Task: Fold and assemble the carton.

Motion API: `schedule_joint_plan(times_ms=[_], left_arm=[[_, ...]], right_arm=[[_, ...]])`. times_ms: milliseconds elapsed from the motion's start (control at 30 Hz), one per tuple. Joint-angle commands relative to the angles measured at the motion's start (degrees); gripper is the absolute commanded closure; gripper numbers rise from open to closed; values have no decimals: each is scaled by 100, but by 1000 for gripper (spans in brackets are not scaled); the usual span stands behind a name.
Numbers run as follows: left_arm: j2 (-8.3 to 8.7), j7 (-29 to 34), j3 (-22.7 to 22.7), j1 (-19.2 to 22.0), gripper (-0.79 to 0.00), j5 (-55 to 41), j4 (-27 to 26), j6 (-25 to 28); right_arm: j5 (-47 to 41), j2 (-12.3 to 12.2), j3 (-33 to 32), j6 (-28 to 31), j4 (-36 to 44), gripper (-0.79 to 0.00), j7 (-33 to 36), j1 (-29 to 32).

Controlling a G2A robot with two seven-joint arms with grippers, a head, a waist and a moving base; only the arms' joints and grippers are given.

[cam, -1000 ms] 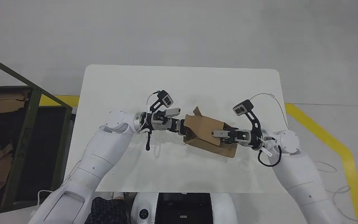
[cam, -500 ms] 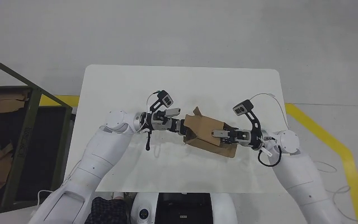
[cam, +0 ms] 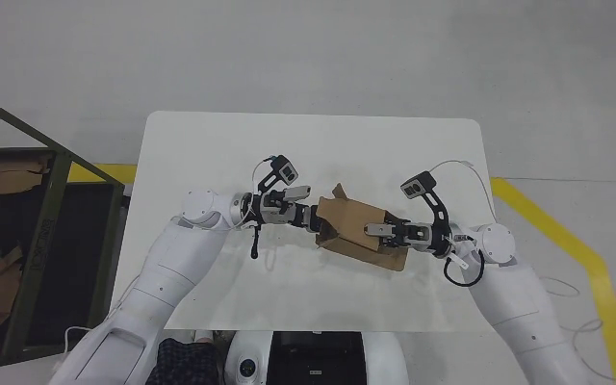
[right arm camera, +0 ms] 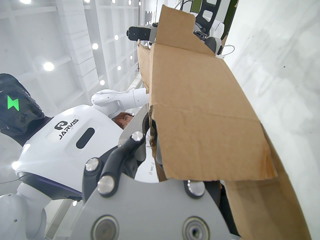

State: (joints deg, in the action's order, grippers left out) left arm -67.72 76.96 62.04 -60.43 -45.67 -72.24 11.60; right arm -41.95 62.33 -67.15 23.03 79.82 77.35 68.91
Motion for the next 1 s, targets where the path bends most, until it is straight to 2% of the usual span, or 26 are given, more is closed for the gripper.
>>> schedule_joint_plan(times_ms=[0, 567, 600, 967], left_arm=[[0, 0, 0, 0, -785, 0, 0, 0], [0, 0, 0, 0, -785, 0, 0, 0], [0, 0, 0, 0, 0, 0, 0, 0], [0, 0, 0, 0, 0, 0, 0, 0]], right_arm=[[0, 0, 0, 0, 0, 0, 0, 0], [0, 0, 0, 0, 0, 0, 0, 0], [0, 0, 0, 0, 0, 0, 0, 0], [6, 1, 2, -15, 9, 0, -40, 9]])
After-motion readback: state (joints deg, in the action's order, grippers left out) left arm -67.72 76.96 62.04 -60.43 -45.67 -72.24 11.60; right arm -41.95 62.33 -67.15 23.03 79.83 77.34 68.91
